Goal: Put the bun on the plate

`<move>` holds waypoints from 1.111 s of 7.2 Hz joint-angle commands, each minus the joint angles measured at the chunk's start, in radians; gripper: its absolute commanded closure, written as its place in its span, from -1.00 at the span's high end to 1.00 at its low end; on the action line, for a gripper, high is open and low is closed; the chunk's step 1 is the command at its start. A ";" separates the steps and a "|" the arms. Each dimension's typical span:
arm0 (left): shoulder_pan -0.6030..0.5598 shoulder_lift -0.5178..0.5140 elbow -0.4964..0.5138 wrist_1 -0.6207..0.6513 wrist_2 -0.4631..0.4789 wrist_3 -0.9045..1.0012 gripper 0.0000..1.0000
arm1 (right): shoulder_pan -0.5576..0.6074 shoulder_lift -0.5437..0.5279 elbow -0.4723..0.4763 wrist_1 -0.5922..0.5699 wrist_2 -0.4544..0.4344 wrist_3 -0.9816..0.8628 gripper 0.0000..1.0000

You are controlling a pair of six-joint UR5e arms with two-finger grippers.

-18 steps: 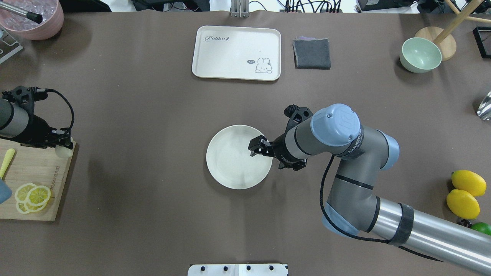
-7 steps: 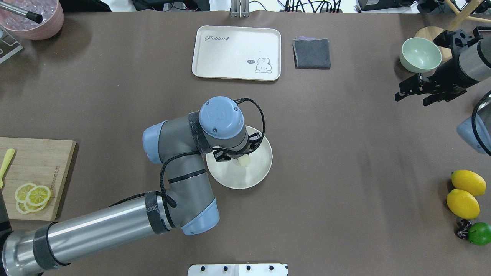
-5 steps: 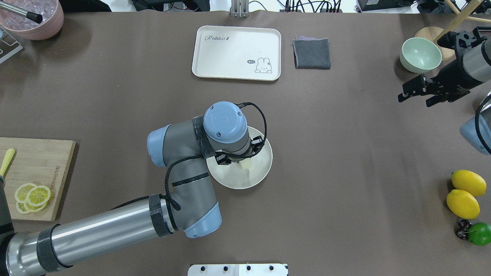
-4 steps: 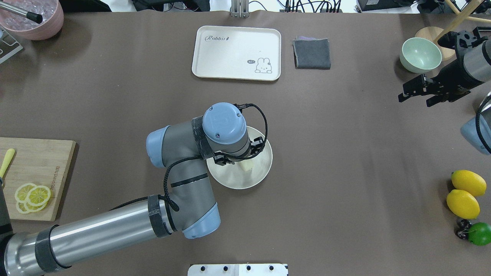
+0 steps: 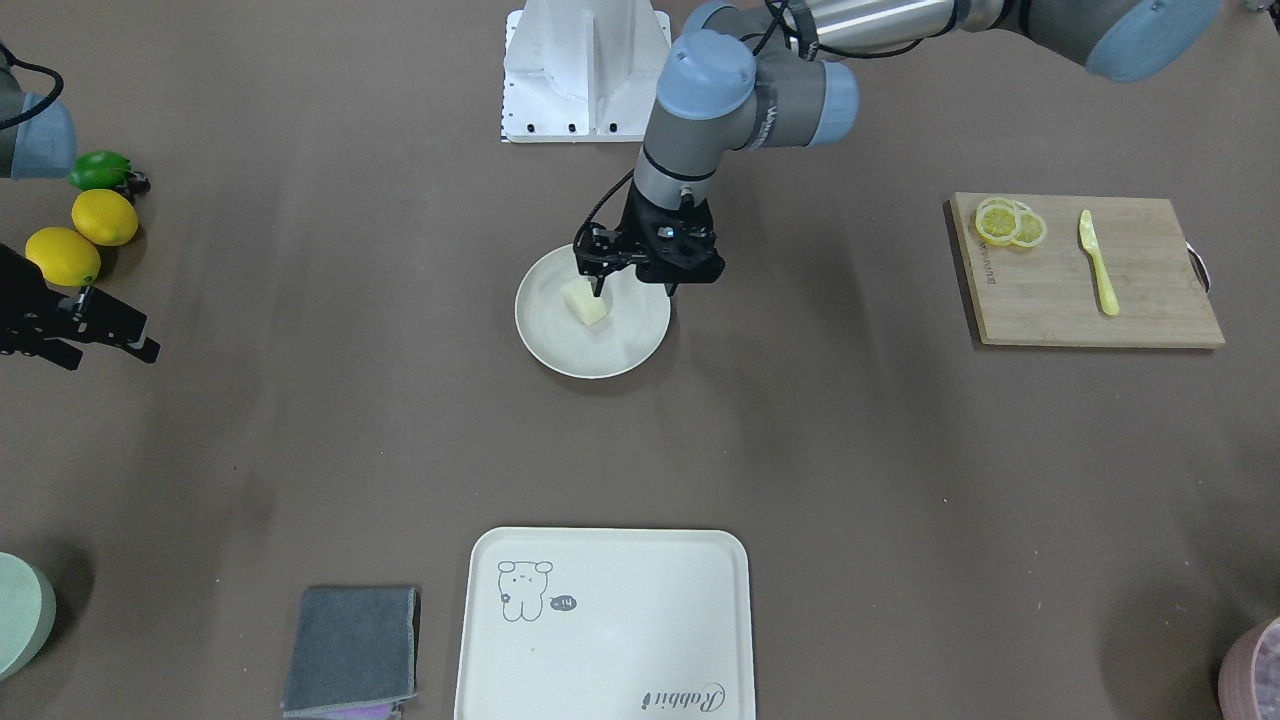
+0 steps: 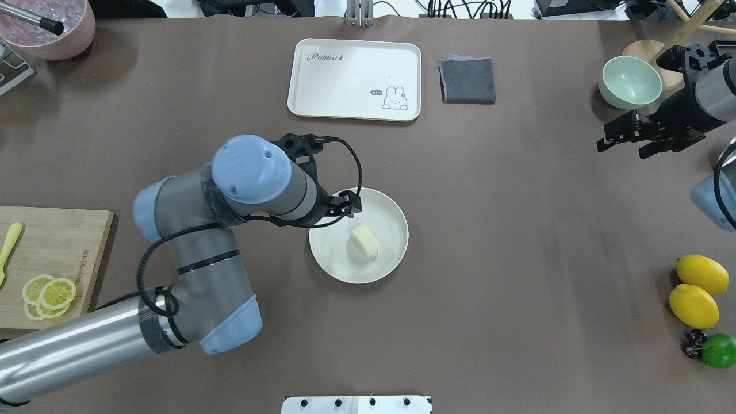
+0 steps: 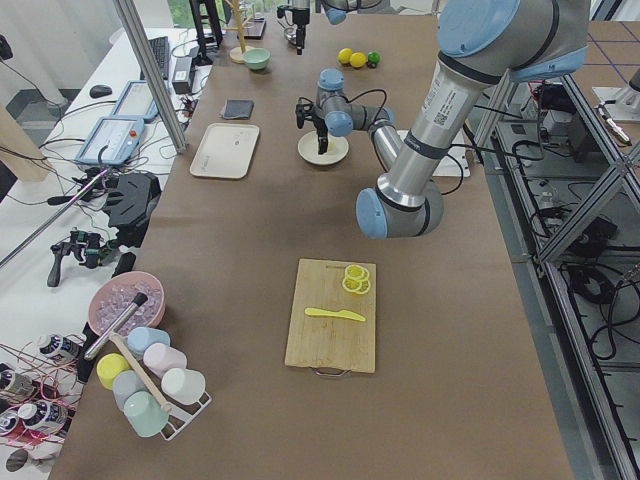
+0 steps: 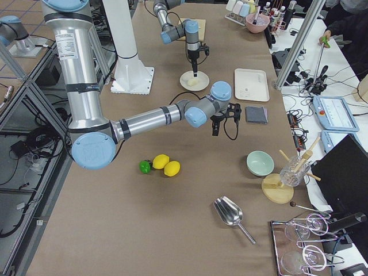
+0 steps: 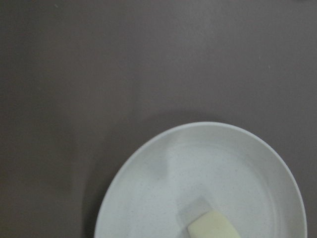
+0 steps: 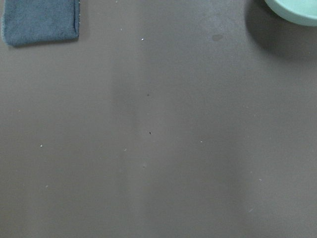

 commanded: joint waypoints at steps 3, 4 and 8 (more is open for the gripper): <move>-0.313 0.268 -0.297 0.166 -0.153 0.417 0.96 | 0.045 0.005 0.006 -0.030 0.000 -0.015 1.00; -0.440 0.342 -0.297 0.165 -0.159 0.605 0.96 | 0.076 0.011 0.005 -0.081 0.000 -0.086 1.00; -0.878 0.626 -0.162 0.152 -0.440 1.578 0.96 | 0.268 0.005 -0.009 -0.346 0.000 -0.559 1.00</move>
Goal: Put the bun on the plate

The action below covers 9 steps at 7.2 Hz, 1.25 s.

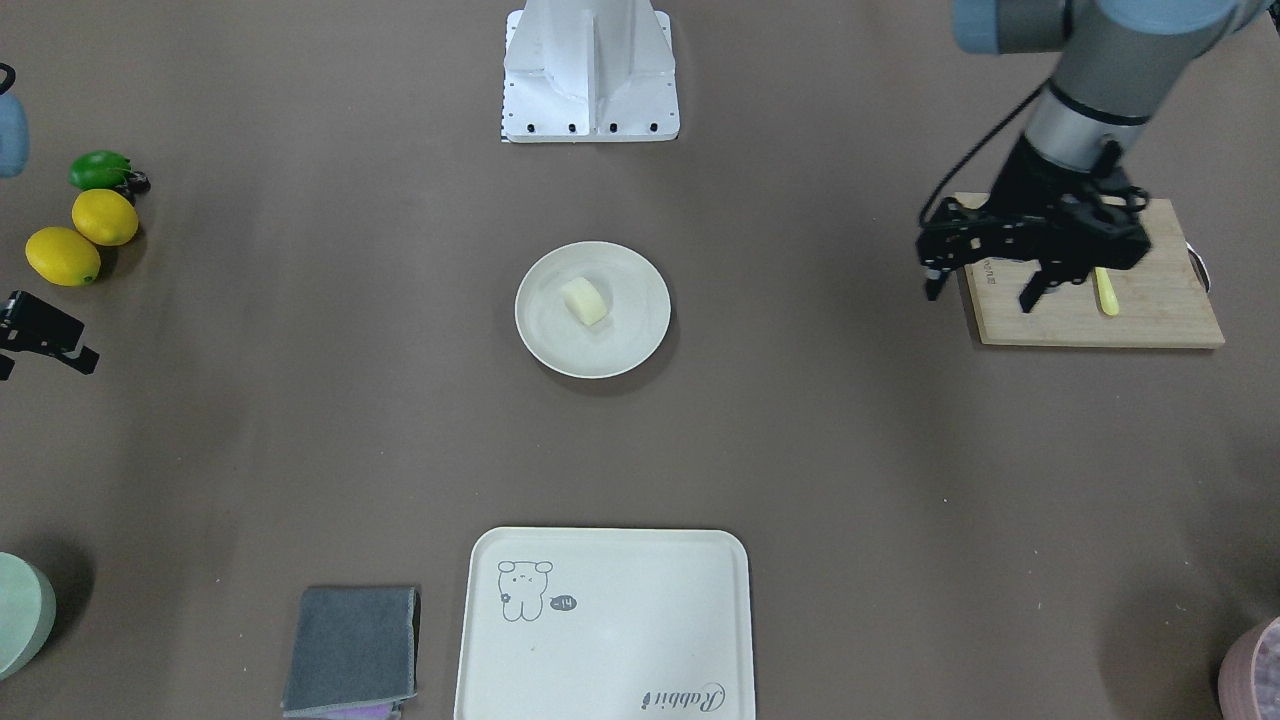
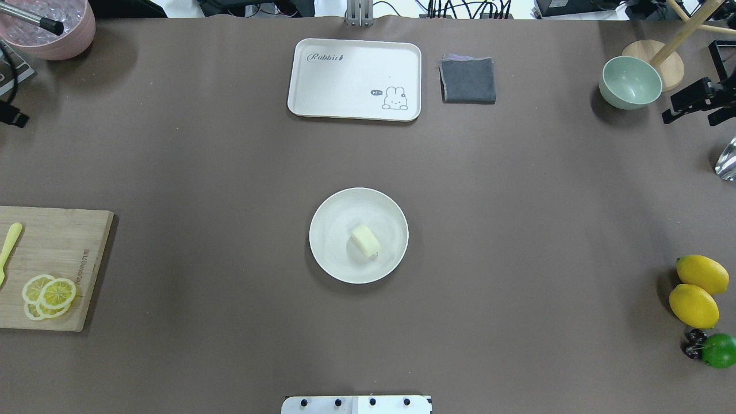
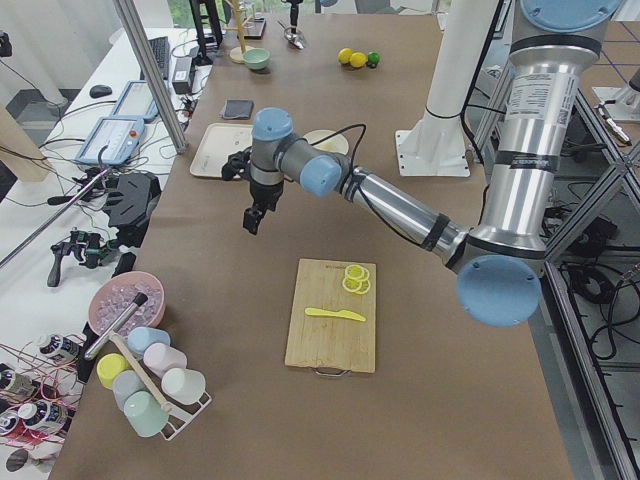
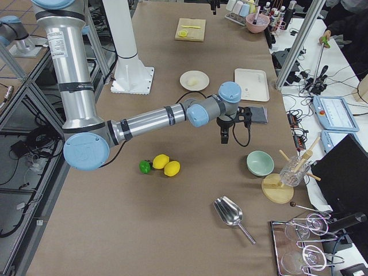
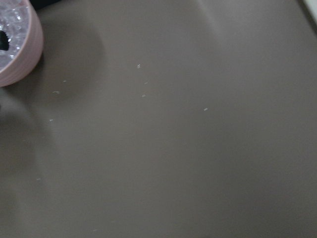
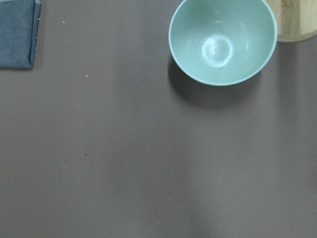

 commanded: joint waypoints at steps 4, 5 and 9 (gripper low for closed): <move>-0.185 0.177 0.101 0.014 -0.065 0.313 0.96 | 0.166 -0.084 -0.014 -0.174 -0.021 -0.460 1.00; -0.185 0.175 0.142 0.005 -0.065 0.307 0.96 | 0.176 -0.111 -0.007 -0.170 -0.020 -0.485 1.00; -0.197 0.191 0.144 0.003 -0.065 0.303 0.96 | 0.224 -0.179 0.071 -0.170 -0.018 -0.513 1.00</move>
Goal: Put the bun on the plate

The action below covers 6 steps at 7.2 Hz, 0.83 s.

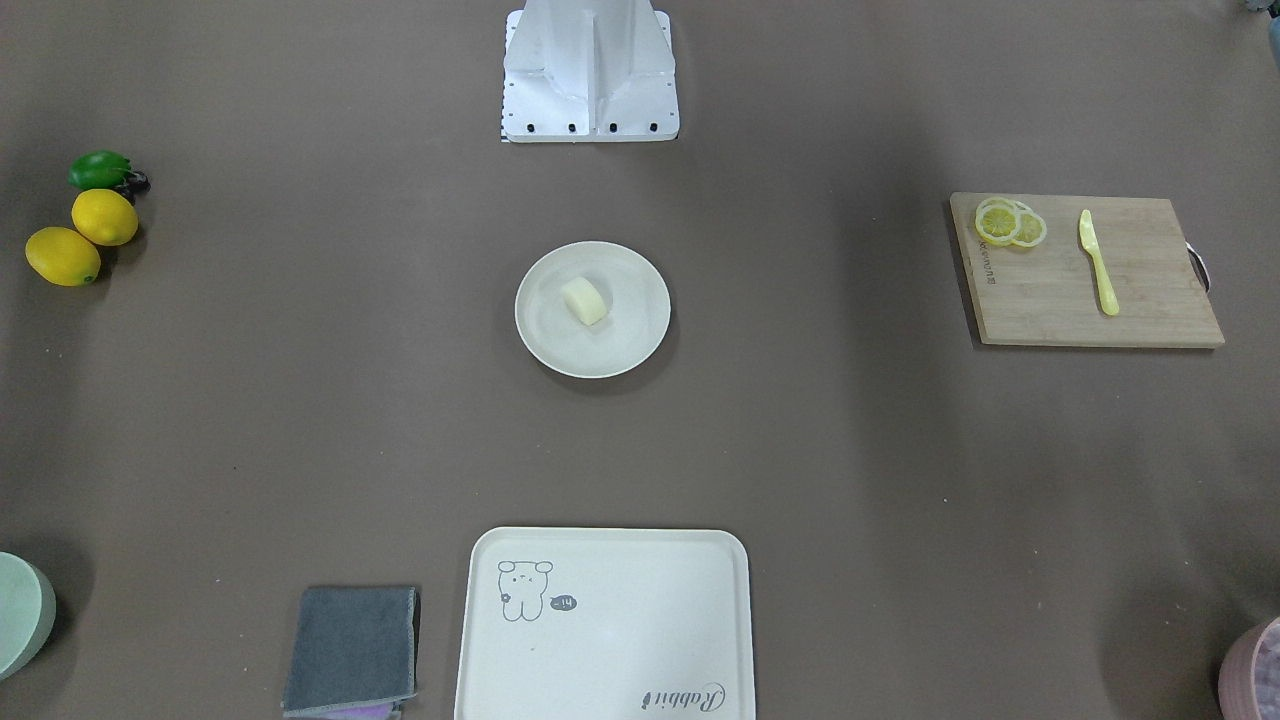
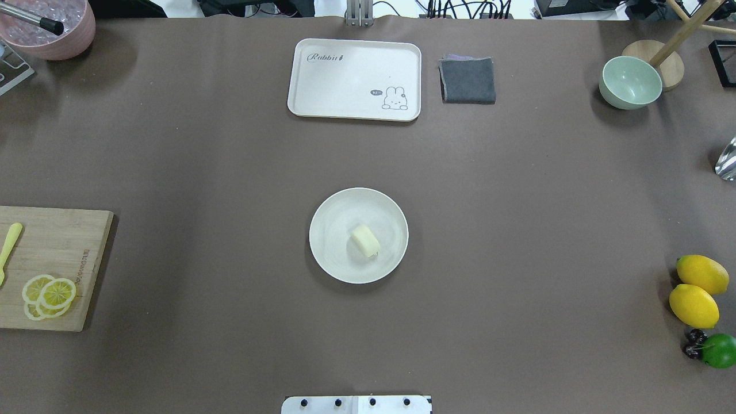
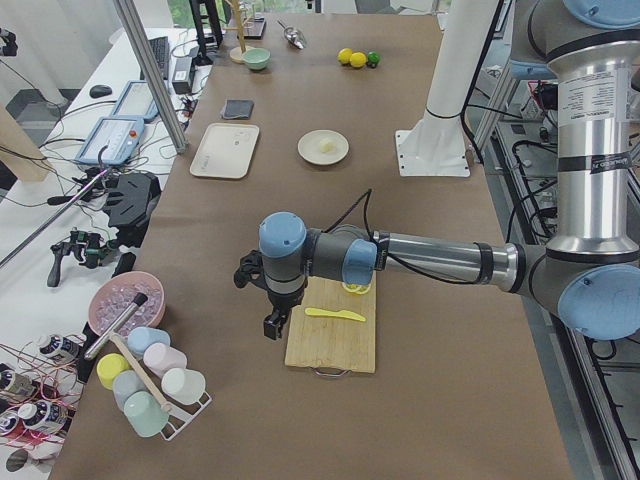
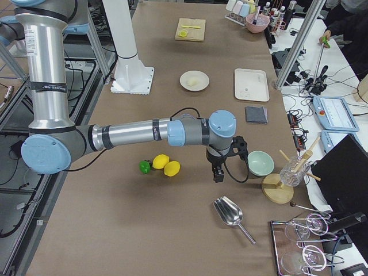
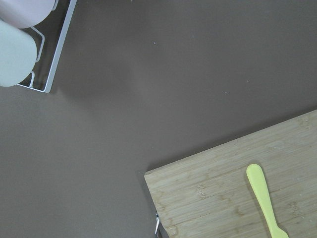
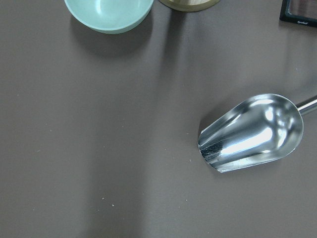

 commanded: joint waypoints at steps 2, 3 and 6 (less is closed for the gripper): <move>-0.022 -0.017 0.004 0.002 0.005 -0.003 0.96 | 0.010 -0.103 0.102 -0.002 0.013 -0.002 1.00; -0.022 -0.009 0.011 -0.006 -0.002 0.000 0.96 | 0.010 -0.131 0.119 0.002 0.014 -0.002 1.00; -0.022 -0.006 0.011 0.003 -0.028 -0.003 0.96 | 0.009 -0.118 0.116 -0.002 0.014 0.001 1.00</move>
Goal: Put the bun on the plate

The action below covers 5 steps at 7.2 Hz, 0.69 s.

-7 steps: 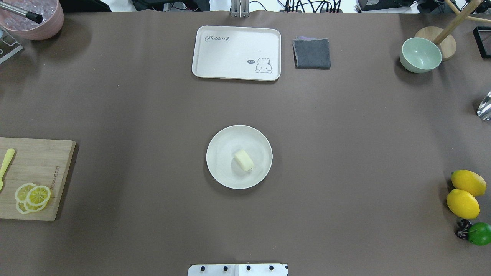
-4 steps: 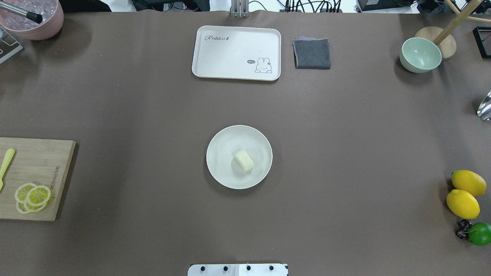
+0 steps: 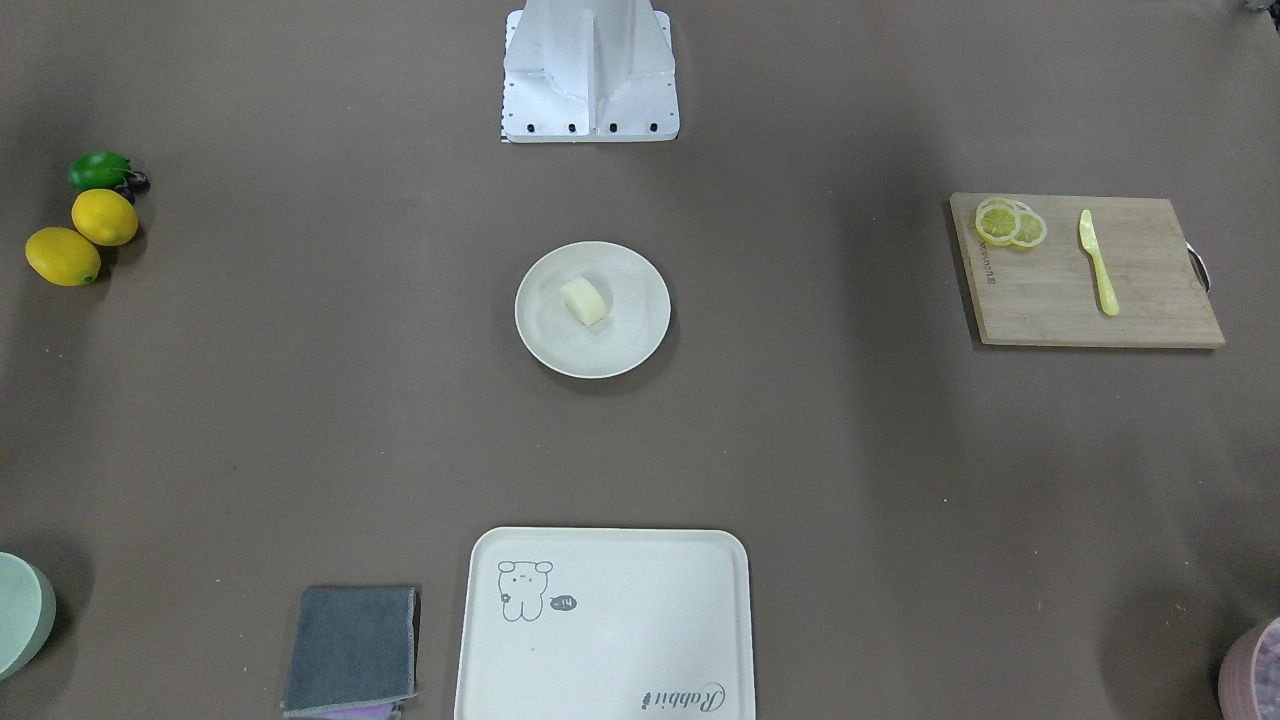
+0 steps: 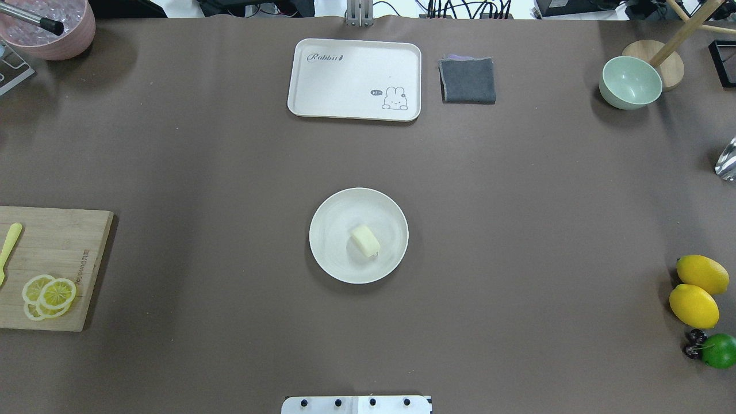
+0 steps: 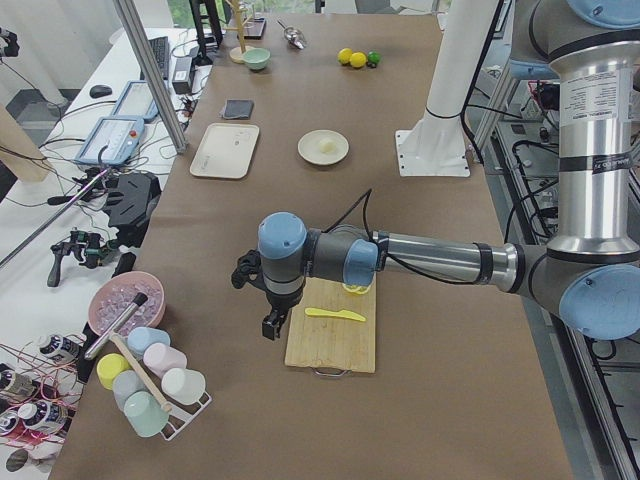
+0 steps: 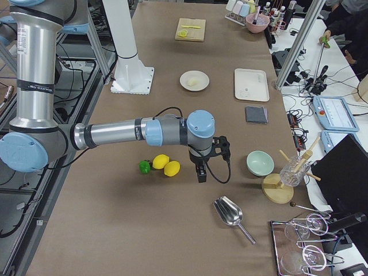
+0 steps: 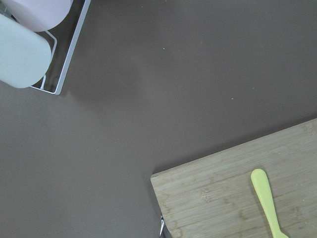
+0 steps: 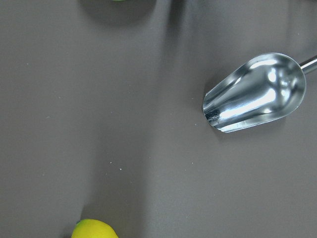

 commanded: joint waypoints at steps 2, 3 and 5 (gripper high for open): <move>0.000 0.001 0.003 0.001 -0.006 -0.001 0.96 | -0.007 0.011 -0.001 -0.002 0.002 0.003 1.00; 0.000 -0.005 0.009 0.001 -0.006 -0.001 0.96 | -0.010 0.011 0.000 -0.002 0.002 0.003 1.00; 0.005 -0.017 0.010 0.003 -0.006 -0.001 0.96 | -0.010 0.011 0.000 -0.002 0.002 0.003 1.00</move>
